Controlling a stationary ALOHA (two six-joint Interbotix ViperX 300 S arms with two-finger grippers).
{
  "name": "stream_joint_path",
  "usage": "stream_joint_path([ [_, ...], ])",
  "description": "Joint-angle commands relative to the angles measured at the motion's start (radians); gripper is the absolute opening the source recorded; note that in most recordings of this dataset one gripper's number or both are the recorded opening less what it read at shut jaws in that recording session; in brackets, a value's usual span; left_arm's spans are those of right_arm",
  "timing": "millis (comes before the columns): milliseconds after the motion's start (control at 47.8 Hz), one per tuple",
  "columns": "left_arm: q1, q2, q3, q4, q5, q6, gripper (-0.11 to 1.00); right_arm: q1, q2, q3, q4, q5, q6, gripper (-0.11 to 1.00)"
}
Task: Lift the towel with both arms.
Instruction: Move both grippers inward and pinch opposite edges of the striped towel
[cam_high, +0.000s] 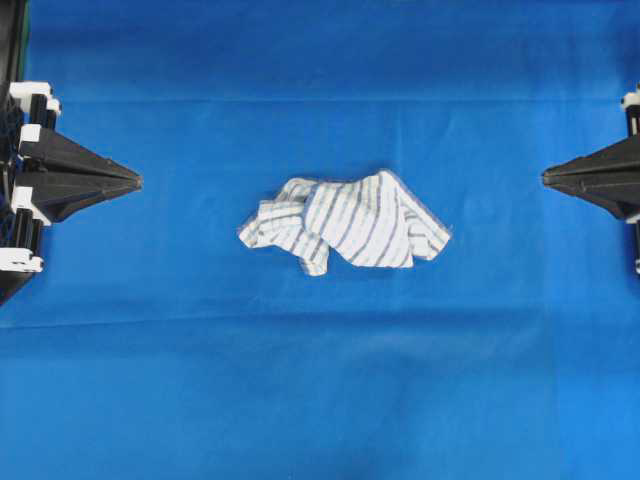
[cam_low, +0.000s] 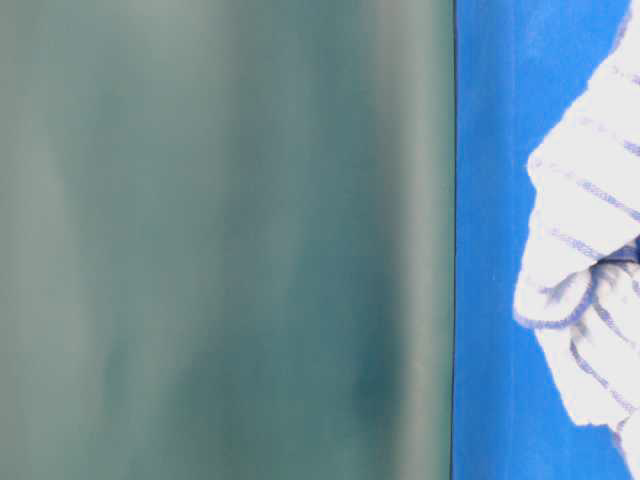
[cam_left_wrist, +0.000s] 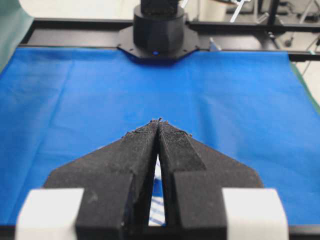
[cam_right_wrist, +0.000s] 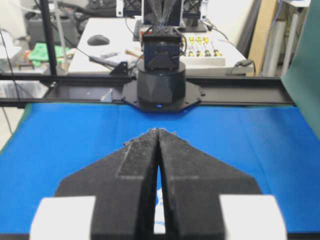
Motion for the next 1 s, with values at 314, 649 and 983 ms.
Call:
stream_joint_path([
  [314, -0.003, 0.054, -0.049, -0.028, 0.008, 0.005, 0.01, -0.003, 0.044, -0.094, 0.006, 0.129, 0.023, 0.00],
  [649, 0.020, 0.255, -0.109, -0.026, 0.008, 0.009, 0.01, -0.005, 0.204, -0.166, 0.006, 0.245, 0.074, 0.01],
  [983, 0.032, 0.515, -0.179, -0.026, 0.008, 0.014, 0.80, -0.020, 0.488, -0.221, 0.002, 0.276, 0.078, 0.67],
])
